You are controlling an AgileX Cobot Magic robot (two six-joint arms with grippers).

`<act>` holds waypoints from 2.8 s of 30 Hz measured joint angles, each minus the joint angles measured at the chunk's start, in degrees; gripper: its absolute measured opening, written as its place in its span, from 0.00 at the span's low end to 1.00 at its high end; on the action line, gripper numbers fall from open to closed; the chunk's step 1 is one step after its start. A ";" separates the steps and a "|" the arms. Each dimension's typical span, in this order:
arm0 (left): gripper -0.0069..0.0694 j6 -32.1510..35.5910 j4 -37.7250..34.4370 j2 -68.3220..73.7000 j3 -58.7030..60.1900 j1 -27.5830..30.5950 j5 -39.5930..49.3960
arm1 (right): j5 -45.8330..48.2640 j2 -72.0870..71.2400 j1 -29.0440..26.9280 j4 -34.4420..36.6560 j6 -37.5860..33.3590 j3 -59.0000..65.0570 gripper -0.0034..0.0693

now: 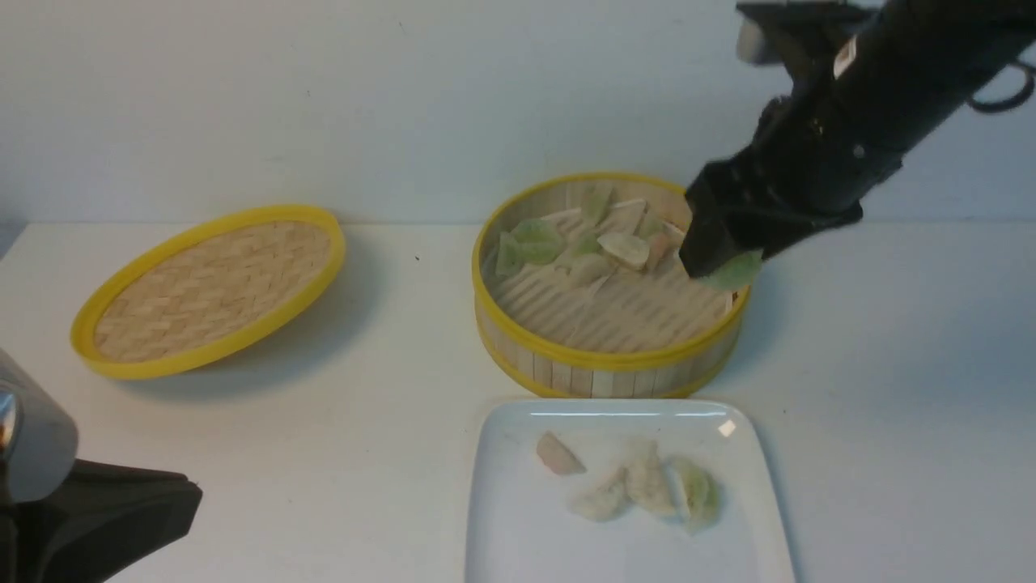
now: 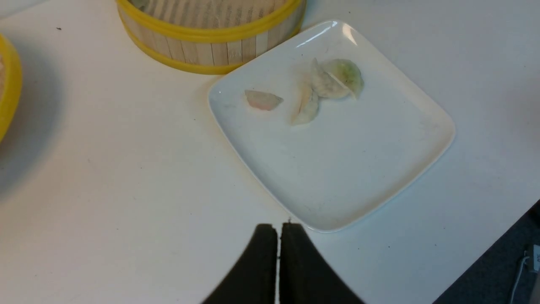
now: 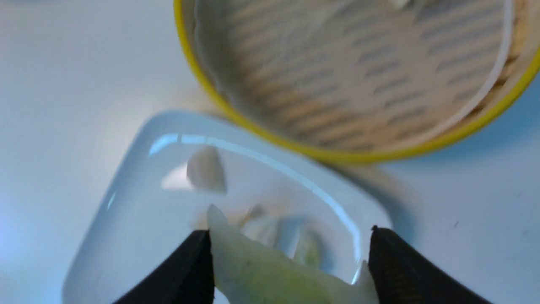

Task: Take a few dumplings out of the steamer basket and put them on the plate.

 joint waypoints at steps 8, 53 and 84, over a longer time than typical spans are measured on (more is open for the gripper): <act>0.08 0.00 -0.05 0.00 0.00 0.00 -0.10 | -19.16 0.74 5.29 -0.28 -0.05 19.18 0.63; 0.08 0.04 -0.04 0.00 0.00 0.00 -6.24 | -17.41 -41.66 3.11 -9.73 7.54 17.58 0.24; 0.08 0.04 -0.43 2.32 0.00 0.04 -17.19 | -59.59 -97.49 3.11 -21.97 16.06 55.09 0.03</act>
